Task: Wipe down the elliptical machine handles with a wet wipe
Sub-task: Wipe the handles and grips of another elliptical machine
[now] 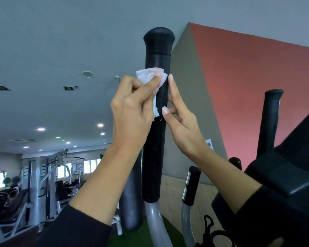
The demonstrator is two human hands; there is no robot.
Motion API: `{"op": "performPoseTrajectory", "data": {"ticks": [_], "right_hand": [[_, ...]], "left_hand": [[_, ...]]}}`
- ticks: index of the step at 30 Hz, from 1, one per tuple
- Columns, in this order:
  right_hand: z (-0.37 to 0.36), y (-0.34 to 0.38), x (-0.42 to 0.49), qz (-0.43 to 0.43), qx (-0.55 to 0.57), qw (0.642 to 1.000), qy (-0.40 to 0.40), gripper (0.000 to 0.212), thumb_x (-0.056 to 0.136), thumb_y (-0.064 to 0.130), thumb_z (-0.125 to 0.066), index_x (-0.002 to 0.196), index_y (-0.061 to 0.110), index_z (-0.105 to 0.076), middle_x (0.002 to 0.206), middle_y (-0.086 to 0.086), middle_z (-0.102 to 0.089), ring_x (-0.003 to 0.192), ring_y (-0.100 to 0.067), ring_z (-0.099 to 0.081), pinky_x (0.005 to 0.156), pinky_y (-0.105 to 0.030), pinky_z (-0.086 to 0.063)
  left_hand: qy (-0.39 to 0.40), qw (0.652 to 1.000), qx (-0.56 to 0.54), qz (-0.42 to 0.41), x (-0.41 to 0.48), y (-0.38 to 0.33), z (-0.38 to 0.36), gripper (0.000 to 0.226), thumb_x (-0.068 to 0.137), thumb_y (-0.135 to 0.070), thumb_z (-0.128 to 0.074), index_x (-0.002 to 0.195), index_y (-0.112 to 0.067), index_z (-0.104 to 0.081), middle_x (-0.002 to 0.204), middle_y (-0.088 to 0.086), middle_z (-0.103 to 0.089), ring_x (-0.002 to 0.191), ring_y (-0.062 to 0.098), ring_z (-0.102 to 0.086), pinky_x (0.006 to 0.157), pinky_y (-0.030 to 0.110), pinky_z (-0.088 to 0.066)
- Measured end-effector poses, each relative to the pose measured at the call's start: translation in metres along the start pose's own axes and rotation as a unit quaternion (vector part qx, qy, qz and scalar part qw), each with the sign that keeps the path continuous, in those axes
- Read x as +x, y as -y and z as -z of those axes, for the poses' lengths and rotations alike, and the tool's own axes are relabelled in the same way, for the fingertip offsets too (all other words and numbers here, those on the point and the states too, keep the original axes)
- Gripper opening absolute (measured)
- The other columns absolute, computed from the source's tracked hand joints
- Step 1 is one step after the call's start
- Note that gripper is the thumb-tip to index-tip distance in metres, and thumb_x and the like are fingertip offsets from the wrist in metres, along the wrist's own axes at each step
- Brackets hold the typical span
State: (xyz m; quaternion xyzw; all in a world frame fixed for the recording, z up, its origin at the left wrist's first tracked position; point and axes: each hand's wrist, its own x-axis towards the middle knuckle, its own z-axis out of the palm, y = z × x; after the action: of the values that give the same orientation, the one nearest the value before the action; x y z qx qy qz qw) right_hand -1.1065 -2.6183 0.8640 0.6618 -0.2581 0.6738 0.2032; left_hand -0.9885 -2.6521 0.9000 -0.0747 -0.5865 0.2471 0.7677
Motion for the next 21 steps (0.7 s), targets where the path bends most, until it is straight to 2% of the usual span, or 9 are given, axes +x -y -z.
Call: {"op": "performPoseTrajectory", "data": {"ticks": [2, 3, 6, 12, 17, 21], "right_hand": [[0.001, 0.001, 0.000, 0.005, 0.003, 1.000, 0.007, 0.069, 0.098, 0.011, -0.046, 0.140, 0.056, -0.015, 0.123, -0.026, -0.049, 0.082, -0.036, -0.050, 0.087, -0.023, -0.046], [0.002, 0.002, 0.000, 0.005, 0.006, 1.000, 0.010, 0.070, 0.097, 0.010, -0.046, 0.140, 0.056, -0.015, 0.124, -0.028, -0.048, 0.081, -0.036, -0.049, 0.085, -0.020, -0.045], [0.005, 0.003, -0.001, 0.006, 0.011, 1.000, 0.014, 0.072, 0.096, 0.006, -0.047, 0.139, 0.054, -0.015, 0.124, -0.025, -0.050, 0.081, -0.035, -0.047, 0.081, -0.011, -0.041], [0.004, 0.001, -0.002, 0.001, 0.009, 1.000, 0.016, 0.071, 0.096, 0.007, -0.046, 0.139, 0.054, -0.013, 0.129, -0.024, -0.047, 0.085, -0.031, -0.050, 0.080, -0.008, -0.040], [0.005, 0.003, -0.004, 0.004, 0.011, 1.000, 0.022, 0.073, 0.095, 0.003, -0.046, 0.144, 0.048, -0.014, 0.129, -0.016, -0.051, 0.074, -0.026, -0.043, 0.077, -0.013, -0.042], [0.006, 0.003, -0.006, -0.010, -0.002, 1.000, 0.029, 0.072, 0.095, 0.005, -0.046, 0.147, 0.046, -0.016, 0.130, -0.020, -0.046, 0.083, -0.032, -0.047, 0.078, -0.007, -0.039]], "left_hand": [[0.009, 1.000, 0.009, -0.002, -0.010, 0.000, 0.003, 0.027, 0.087, 0.003, -0.065, 0.111, -0.007, -0.071, 0.074, 0.014, -0.050, 0.068, 0.004, -0.036, 0.069, 0.003, -0.032], [0.018, 1.000, 0.015, -0.003, -0.015, -0.001, 0.005, 0.028, 0.087, 0.005, -0.065, 0.111, -0.007, -0.071, 0.074, 0.014, -0.051, 0.069, 0.003, -0.035, 0.069, 0.003, -0.031], [0.044, 0.998, 0.034, -0.008, -0.027, -0.003, 0.011, 0.029, 0.086, 0.008, -0.064, 0.110, -0.006, -0.071, 0.075, 0.014, -0.052, 0.069, 0.003, -0.035, 0.068, 0.003, -0.032], [0.019, 0.999, 0.039, -0.007, -0.004, -0.005, 0.008, 0.026, 0.088, 0.004, -0.062, 0.109, -0.007, -0.072, 0.074, 0.017, -0.052, 0.068, 0.010, -0.040, 0.066, 0.010, -0.034], [0.047, 0.998, 0.037, -0.011, -0.025, -0.004, 0.010, 0.026, 0.089, 0.005, -0.061, 0.111, -0.005, -0.071, 0.074, 0.016, -0.051, 0.068, 0.007, -0.037, 0.068, 0.004, -0.032], [0.053, 0.998, 0.038, 0.008, -0.038, -0.005, 0.013, 0.029, 0.087, 0.007, -0.062, 0.112, -0.005, -0.070, 0.074, 0.015, -0.051, 0.066, 0.007, -0.038, 0.066, 0.004, -0.031]]}}
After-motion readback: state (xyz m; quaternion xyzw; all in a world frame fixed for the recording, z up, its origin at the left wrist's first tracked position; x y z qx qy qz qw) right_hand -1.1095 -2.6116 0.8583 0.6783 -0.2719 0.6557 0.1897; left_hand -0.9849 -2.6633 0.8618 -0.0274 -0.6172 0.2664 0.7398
